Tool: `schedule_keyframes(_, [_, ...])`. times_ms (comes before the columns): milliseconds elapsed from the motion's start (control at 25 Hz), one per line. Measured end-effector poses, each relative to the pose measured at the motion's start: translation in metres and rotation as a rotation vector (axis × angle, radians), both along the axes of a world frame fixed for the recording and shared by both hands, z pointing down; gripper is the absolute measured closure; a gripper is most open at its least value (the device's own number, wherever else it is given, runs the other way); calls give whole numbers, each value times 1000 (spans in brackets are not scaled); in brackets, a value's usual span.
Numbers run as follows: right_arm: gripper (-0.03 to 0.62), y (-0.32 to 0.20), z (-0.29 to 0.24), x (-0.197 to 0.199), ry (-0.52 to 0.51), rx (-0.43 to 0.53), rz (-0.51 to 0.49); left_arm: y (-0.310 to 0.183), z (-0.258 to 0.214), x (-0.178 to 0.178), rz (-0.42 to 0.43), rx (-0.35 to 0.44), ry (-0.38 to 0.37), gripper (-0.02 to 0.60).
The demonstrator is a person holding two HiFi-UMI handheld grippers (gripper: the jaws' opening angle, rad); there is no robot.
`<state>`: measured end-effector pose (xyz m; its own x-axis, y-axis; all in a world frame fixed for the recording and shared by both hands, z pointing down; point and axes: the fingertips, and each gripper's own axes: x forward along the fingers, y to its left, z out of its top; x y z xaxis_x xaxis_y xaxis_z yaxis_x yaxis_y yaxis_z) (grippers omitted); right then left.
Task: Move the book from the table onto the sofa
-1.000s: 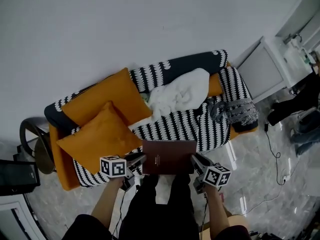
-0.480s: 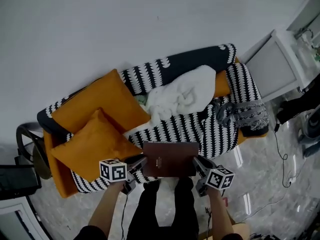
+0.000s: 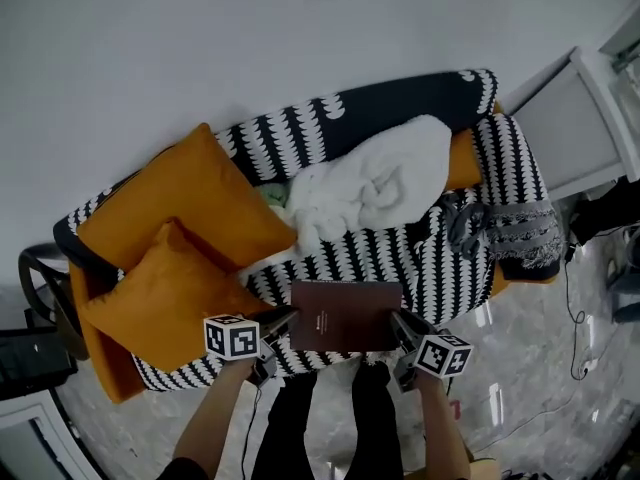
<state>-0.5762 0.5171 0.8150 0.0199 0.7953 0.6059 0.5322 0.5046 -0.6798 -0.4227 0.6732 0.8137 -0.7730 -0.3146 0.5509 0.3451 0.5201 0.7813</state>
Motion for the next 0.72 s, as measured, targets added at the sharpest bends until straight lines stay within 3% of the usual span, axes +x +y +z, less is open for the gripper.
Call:
schedule_keyframes(240, [480,5,43,-16,26,14,10,11,41,-22,9,11,9,477])
schedule_keyframes(400, [476,4,59,-24,-3,54,-3,19,60,-28,-9,-36,41,477])
schedule_keyframes(520, [476,1,66,-25,5,70,1,25,65,-28,-40,-49,55,477])
schedule_keyframes(720, [476,-1,62,-23,2,73,-8,22,62,-26,-19,-59,62,477])
